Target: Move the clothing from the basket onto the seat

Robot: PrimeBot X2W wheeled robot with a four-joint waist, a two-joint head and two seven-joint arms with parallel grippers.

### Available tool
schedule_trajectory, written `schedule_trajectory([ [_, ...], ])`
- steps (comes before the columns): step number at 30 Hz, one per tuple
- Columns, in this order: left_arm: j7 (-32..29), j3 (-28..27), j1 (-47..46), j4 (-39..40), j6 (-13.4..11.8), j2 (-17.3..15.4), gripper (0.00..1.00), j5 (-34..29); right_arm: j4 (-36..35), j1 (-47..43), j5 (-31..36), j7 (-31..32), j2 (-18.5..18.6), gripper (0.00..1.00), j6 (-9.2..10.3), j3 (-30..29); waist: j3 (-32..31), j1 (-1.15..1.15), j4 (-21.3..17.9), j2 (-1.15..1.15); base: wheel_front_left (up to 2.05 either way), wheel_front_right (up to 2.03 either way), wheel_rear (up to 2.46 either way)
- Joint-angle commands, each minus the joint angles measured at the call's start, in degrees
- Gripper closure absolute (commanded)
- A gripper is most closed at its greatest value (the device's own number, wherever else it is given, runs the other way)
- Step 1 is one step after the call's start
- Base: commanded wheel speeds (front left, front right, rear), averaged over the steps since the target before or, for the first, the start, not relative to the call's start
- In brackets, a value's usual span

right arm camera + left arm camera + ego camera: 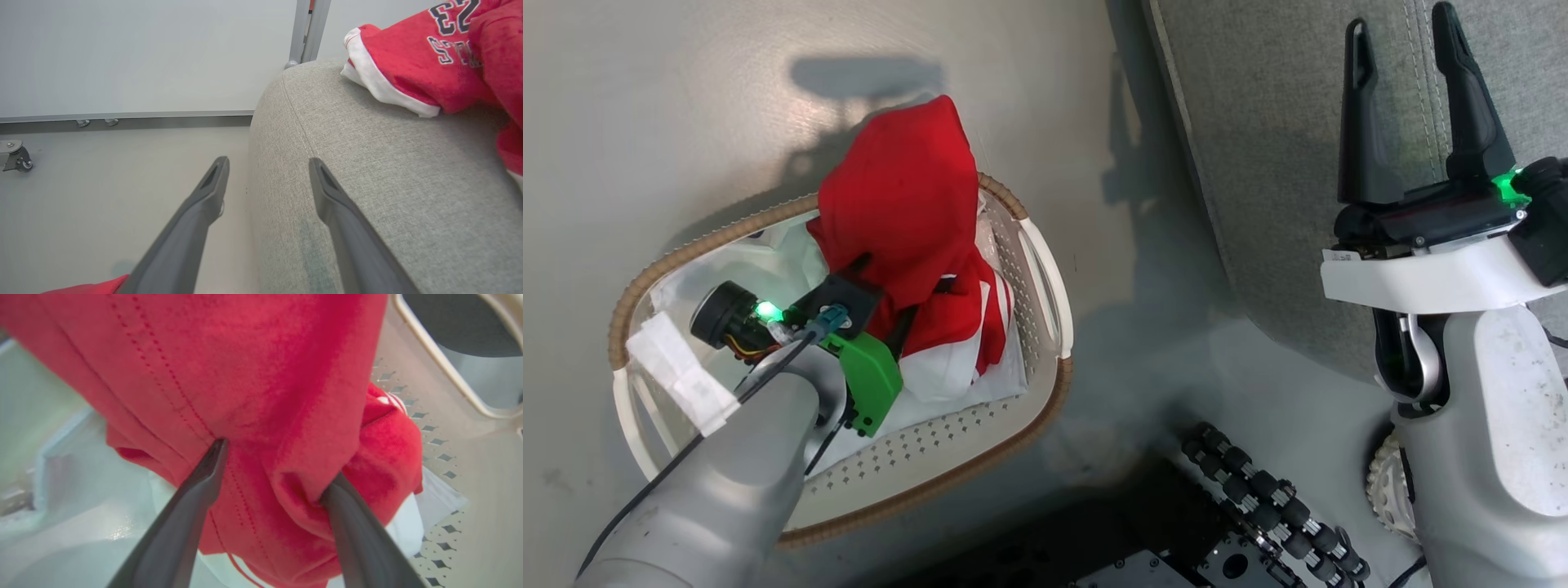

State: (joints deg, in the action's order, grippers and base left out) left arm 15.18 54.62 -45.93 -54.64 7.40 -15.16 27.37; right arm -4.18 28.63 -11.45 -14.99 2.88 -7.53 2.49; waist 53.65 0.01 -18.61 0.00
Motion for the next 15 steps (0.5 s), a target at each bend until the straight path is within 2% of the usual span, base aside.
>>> schedule_trajectory([
  [1, -0.06, 0.67, -1.34, -1.32, 0.16, 0.73, 0.0, -0.79, -0.76, 0.07, -0.17, -0.28, 0.09, 0.0, 0.08, 0.1, 0.54, -0.01, -0.29, 0.0, 0.0, 0.0, 0.0],
  [15, -0.18, 6.8, -4.58, -12.2, 0.16, 4.59, 0.0, -0.04, -4.45, -1.14, -0.56, -0.28, 0.09, 0.0, 0.08, -0.05, 0.51, -0.01, 0.67, 0.0, 0.0, 0.0, 0.0],
])
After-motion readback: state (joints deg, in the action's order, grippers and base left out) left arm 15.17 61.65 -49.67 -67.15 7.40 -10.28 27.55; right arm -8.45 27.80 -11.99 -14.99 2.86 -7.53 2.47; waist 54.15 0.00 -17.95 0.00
